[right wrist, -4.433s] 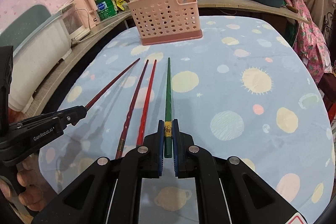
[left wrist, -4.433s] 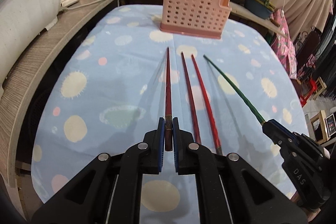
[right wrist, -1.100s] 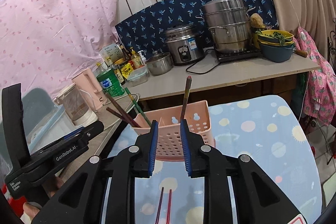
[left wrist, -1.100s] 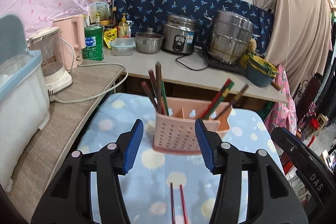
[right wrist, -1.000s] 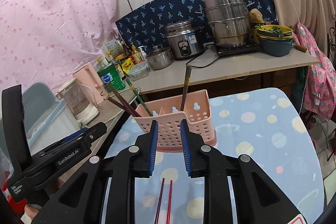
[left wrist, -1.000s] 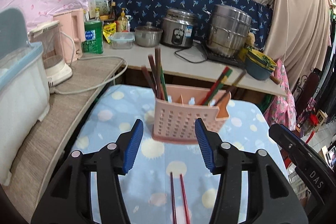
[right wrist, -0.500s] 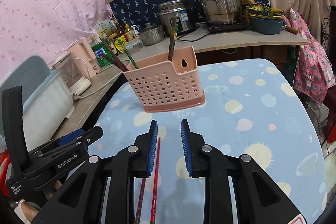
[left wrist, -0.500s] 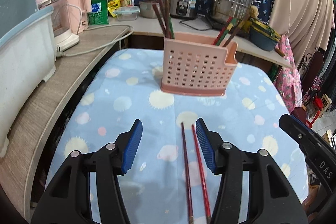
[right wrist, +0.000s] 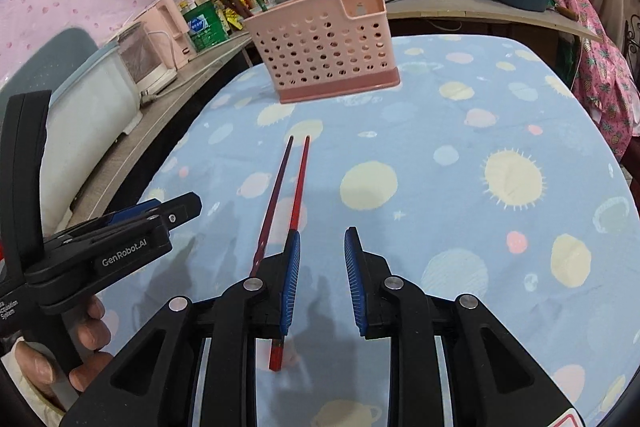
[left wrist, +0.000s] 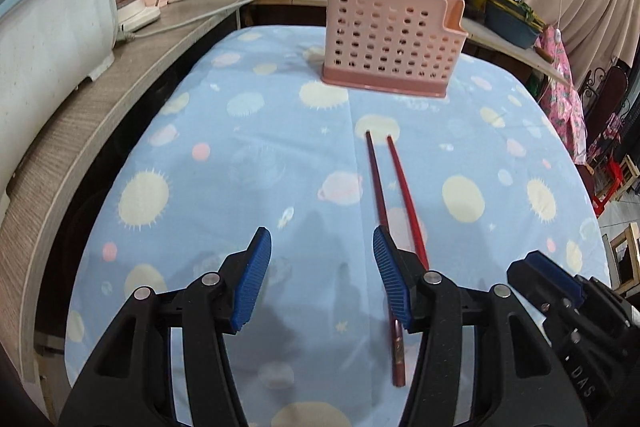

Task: Organize utensils
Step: 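Move both open tools back down to the last two chopsticks, then close the left tool on the dark red chopstick while the right tool grasps the red chopstick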

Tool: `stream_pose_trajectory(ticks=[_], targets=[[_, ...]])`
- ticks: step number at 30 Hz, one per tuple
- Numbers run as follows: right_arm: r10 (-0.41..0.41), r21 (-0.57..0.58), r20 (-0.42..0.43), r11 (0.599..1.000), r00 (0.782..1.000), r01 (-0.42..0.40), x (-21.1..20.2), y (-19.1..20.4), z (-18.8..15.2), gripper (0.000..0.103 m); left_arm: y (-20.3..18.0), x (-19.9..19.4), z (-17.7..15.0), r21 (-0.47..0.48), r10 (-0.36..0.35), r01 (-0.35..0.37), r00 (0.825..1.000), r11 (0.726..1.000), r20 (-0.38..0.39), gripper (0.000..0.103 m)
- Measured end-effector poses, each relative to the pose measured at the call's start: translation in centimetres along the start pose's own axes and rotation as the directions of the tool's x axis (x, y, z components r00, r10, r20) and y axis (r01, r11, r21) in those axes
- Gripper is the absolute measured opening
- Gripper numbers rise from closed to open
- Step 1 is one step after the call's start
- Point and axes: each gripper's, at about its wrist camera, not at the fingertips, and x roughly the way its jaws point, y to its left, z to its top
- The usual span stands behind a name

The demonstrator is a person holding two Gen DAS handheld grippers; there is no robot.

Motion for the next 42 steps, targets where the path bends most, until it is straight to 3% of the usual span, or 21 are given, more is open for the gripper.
stream_pose_trajectory(ticks=[17, 23, 33, 42], targets=[[0.007, -0.088, -0.128, 0.996, 0.992, -0.018, 2.6, 3.2, -5.5, 0.023, 0.4, -0.2, -3.4, 0.007, -0.004, 0.004, 0.999, 1.000, -0.051, 0.061], [-0.019, -0.090, -0.118, 0.996, 0.993, 0.008, 2.4, 2.6, -5.8, 0.007, 0.0, -0.1, -4.3, 0.020, -0.011, 0.013, 0.998, 1.000, -0.069, 0.063], [-0.060, -0.014, -0.093, 0.998, 0.994, 0.059, 1.2, -0.7, -5.8, 0.007, -2.2, -0.1, -5.7, 0.078, -0.041, 0.048, 0.995, 0.996, -0.089, 0.070], [-0.067, -0.001, -0.092, 0.998, 0.993, 0.067, 0.8, -1.3, -6.0, 0.007, -3.5, 1.0, -6.8, 0.126, -0.026, 0.040, 0.994, 0.991, -0.106, 0.070]])
